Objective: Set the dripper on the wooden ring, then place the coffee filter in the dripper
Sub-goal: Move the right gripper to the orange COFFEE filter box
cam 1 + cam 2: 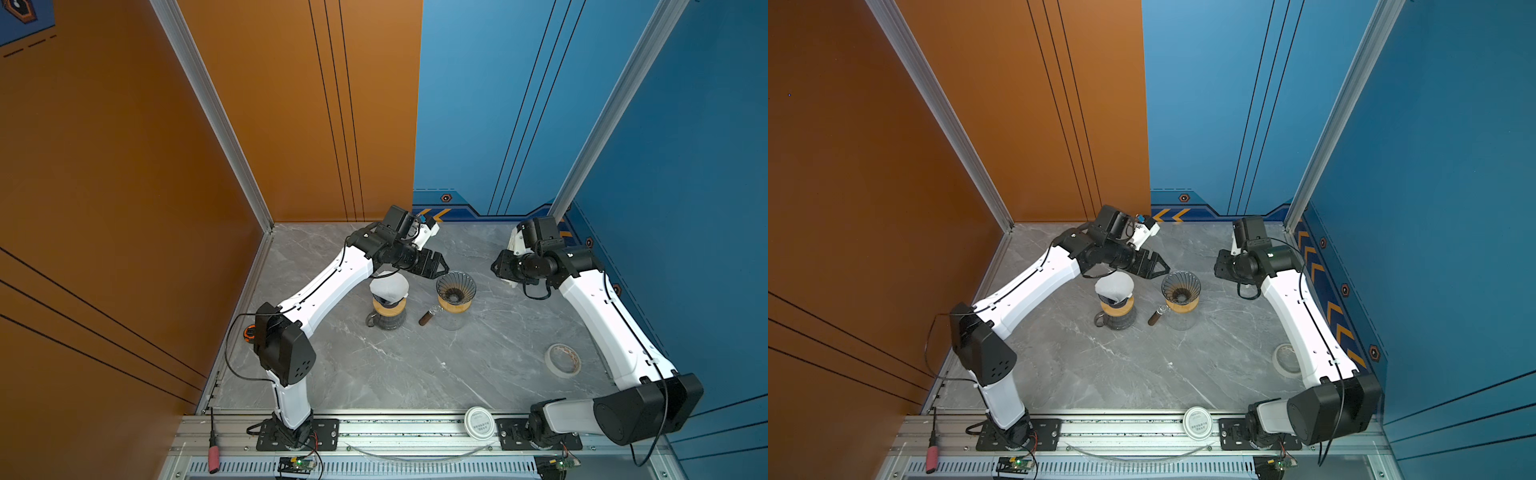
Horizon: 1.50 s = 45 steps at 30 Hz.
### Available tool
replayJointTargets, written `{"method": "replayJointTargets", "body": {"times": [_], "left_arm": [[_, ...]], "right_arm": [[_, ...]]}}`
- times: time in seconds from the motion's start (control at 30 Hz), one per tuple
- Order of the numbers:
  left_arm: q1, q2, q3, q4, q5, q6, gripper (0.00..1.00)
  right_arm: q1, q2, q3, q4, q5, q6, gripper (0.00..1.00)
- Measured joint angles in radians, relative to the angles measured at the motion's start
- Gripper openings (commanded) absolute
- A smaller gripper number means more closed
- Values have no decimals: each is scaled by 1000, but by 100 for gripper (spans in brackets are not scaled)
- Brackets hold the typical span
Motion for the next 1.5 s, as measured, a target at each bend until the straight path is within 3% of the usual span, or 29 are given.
{"method": "replayJointTargets", "body": {"times": [0.23, 0.47, 0.63, 1.07, 1.5], "left_arm": [[-6, -147, -112, 85, -108, 26, 100], [8, -277, -367, 225, -192, 13, 98], [39, -330, -453, 262, -224, -4, 98], [113, -376, -501, 296, -242, -33, 98], [128, -354, -501, 302, -242, -55, 98]], "right_arm": [[-104, -51, -110, 51, 86, -38, 37], [-212, -12, -203, 146, 88, -50, 29], [-270, 51, -277, 259, 54, -48, 24], [-320, 335, -259, 448, -36, -36, 17], [-299, 461, -145, 489, -20, -40, 15]]}}
